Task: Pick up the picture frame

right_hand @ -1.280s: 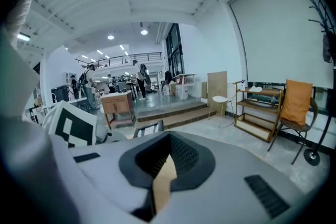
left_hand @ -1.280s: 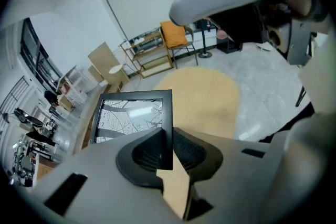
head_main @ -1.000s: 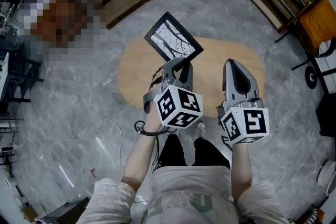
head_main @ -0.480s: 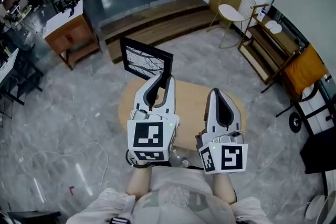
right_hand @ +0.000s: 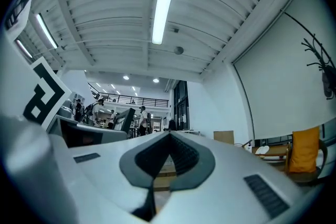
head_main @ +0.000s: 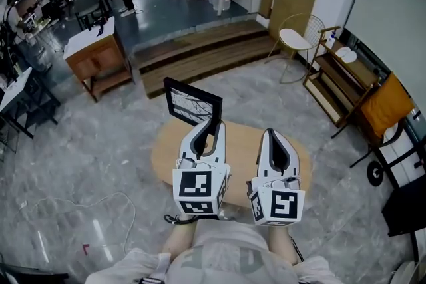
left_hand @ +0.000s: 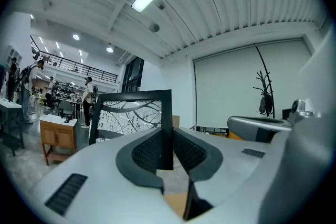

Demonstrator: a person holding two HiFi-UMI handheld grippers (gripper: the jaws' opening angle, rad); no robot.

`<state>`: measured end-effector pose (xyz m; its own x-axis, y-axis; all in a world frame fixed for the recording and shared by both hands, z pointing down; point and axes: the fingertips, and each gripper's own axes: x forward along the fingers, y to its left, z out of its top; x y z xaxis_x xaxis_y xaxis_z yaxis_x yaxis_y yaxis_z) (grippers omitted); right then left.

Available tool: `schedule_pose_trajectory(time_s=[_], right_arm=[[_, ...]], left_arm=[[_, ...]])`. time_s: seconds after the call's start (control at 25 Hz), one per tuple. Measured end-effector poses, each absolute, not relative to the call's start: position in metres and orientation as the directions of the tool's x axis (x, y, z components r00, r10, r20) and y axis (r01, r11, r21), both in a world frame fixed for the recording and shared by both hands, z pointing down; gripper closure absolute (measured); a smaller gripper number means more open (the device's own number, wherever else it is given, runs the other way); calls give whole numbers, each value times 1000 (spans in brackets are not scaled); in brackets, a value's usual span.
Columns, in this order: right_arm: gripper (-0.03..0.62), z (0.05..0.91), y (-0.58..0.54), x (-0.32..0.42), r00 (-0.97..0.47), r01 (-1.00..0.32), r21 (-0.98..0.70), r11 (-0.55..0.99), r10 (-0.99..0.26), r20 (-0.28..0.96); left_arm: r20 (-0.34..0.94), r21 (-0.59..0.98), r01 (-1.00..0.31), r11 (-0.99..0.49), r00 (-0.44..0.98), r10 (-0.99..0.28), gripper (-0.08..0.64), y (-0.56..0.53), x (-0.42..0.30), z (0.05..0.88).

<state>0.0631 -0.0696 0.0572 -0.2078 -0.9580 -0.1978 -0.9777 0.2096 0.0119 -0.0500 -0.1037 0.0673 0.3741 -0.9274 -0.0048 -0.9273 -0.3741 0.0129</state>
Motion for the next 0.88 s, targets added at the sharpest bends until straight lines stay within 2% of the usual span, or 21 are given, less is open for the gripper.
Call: schedule_pose_trajectory(time_s=[0.88], right_arm=[[589, 59, -66, 81, -194, -980, 6, 197, -958, -211]], left_arm=[[-21, -6, -919, -393, 393, -919, 489, -100, -35, 63]])
